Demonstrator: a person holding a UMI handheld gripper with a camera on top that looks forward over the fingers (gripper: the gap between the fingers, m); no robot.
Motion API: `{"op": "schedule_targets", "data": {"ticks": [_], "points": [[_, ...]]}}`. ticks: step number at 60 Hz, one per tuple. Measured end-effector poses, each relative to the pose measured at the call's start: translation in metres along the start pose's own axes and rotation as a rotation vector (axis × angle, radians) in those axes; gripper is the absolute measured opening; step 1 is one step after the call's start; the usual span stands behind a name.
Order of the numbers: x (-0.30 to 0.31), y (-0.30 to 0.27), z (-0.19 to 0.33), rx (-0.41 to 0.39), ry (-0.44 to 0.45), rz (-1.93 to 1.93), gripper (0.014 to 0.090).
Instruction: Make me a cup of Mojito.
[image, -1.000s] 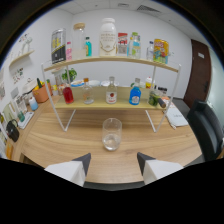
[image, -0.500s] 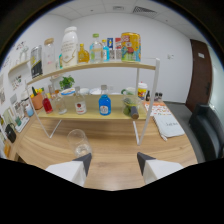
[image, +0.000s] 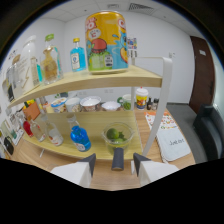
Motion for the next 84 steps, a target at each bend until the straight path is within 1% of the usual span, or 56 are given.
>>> {"op": "schedule_targets", "data": {"ticks": [3, 6, 12, 17, 25, 33, 45, 61, 70, 80, 84], "points": [[0.004, 0.001, 0.010, -0.024, 0.015, -0.003, 0.0637], [0.007, 0.003, 0.017, -0.045, 0.023, -0.001, 0.0569], [0.010, 0.006, 0.025, -0.074, 0.029, 0.020, 0.0407], [0.008, 0.010, 0.028, -0.099, 0.020, 0.038, 0.0293], [0.008, 0.005, 0.026, -0.080, 0.017, 0.067, 0.0187], [0.009, 0.006, 0.026, -0.080, 0.023, 0.068, 0.0176], [0.014, 0.000, 0.020, -0.050, 0.058, 0.049, 0.0163], [0.000, -0.005, -0.024, 0.003, 0.062, 0.086, 0.0162], [-0.014, 0.008, -0.050, 0.020, 0.075, 0.112, 0.0161], [-0.041, 0.035, -0.068, 0.016, 0.065, 0.125, 0.0161], [-0.052, 0.045, -0.070, 0.012, 0.074, 0.112, 0.0160]]}}
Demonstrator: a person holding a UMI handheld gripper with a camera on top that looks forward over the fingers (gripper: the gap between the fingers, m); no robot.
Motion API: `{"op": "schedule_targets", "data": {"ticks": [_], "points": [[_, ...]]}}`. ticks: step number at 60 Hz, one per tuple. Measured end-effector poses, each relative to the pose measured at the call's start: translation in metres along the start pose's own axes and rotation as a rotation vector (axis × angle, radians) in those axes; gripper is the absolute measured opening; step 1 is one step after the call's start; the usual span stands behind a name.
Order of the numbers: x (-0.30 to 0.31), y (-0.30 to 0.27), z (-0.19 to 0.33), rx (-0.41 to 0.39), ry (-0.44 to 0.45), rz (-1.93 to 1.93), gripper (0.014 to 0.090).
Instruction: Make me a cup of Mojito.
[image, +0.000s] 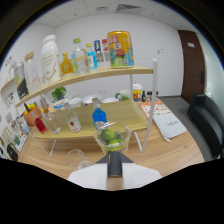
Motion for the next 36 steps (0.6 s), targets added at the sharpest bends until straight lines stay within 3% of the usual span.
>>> {"op": "schedule_targets", "data": {"ticks": [19, 36], "points": [[-0.037, 0.022, 0.005, 0.031, 0.070, -0.259, 0.0161], [-0.037, 0.005, 0.019, 0.098, 0.206, -0.749, 0.0161]]}}
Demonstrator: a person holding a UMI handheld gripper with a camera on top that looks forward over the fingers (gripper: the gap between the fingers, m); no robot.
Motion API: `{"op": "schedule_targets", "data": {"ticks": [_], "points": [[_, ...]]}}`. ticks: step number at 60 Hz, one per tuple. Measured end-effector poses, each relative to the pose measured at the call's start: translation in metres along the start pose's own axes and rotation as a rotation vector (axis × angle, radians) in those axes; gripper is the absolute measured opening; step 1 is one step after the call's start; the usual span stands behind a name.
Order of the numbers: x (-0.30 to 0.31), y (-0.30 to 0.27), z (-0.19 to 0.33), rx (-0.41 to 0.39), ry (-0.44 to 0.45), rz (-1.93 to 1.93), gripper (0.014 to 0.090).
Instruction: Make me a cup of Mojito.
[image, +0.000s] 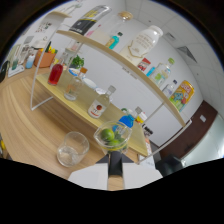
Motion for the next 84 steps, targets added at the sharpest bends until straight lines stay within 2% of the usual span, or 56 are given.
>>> {"op": "schedule_targets", "data": {"ticks": [22, 38, 56, 69, 78, 84], "points": [[0.019, -0.035, 0.000, 0.167, 0.192, -0.646, 0.0160], [0.009, -0.040, 0.001, 0.246, 0.230, -0.901, 0.0160], [0.009, -0.035, -0.001, 0.261, 0.195, -0.872, 0.0160], [0.030, -0.047, -0.020, 0.320, 0.144, -0.550, 0.0161], [0.058, -0.034, -0.027, 0.309, 0.044, -0.139, 0.0161], [0.067, -0.002, -0.018, 0.256, -0.051, 0.125, 0.0161]]}}
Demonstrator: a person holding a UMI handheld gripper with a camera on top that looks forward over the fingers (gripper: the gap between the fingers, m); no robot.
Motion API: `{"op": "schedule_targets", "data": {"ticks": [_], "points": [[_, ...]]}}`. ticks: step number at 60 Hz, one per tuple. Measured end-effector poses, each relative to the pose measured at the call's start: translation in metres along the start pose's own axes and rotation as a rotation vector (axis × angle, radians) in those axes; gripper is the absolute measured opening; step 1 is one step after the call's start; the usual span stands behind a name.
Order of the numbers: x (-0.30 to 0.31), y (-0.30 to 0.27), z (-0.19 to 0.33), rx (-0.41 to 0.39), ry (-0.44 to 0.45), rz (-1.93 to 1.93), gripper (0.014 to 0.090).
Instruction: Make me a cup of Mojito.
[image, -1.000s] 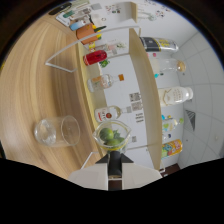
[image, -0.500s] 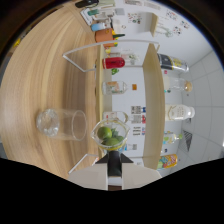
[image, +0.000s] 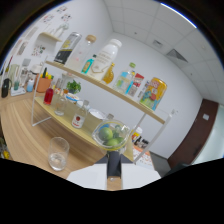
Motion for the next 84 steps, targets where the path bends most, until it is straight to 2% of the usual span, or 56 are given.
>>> {"op": "schedule_targets", "data": {"ticks": [4, 16, 29, 34, 46, 51, 52, 54, 57, 61, 66, 69, 77, 84], "points": [[0.006, 0.028, 0.002, -0.046, -0.029, 0.155, 0.0161], [-0.002, 0.127, 0.018, -0.255, -0.111, 0.409, 0.0159], [-0.015, 0.207, 0.030, -0.423, -0.149, 0.600, 0.0159], [-0.018, 0.223, 0.032, -0.460, -0.151, 0.626, 0.0160], [-0.022, 0.239, 0.034, -0.470, -0.163, 0.618, 0.0171], [-0.025, 0.244, 0.034, -0.503, -0.168, 0.603, 0.0183], [-0.026, 0.245, 0.033, -0.512, -0.169, 0.603, 0.0199], [-0.025, 0.248, 0.030, -0.523, -0.164, 0.604, 0.0292], [-0.023, 0.244, 0.030, -0.505, -0.156, 0.620, 0.0380], [-0.018, 0.238, 0.027, -0.486, -0.133, 0.636, 0.0607], [-0.009, 0.225, 0.021, -0.458, -0.100, 0.618, 0.0832], [-0.005, 0.212, 0.016, -0.436, -0.082, 0.606, 0.0862], [0.005, 0.156, 0.001, -0.334, -0.032, 0.558, 0.0854], [-0.009, 0.093, -0.017, -0.227, -0.038, 0.542, 0.0852]]}}
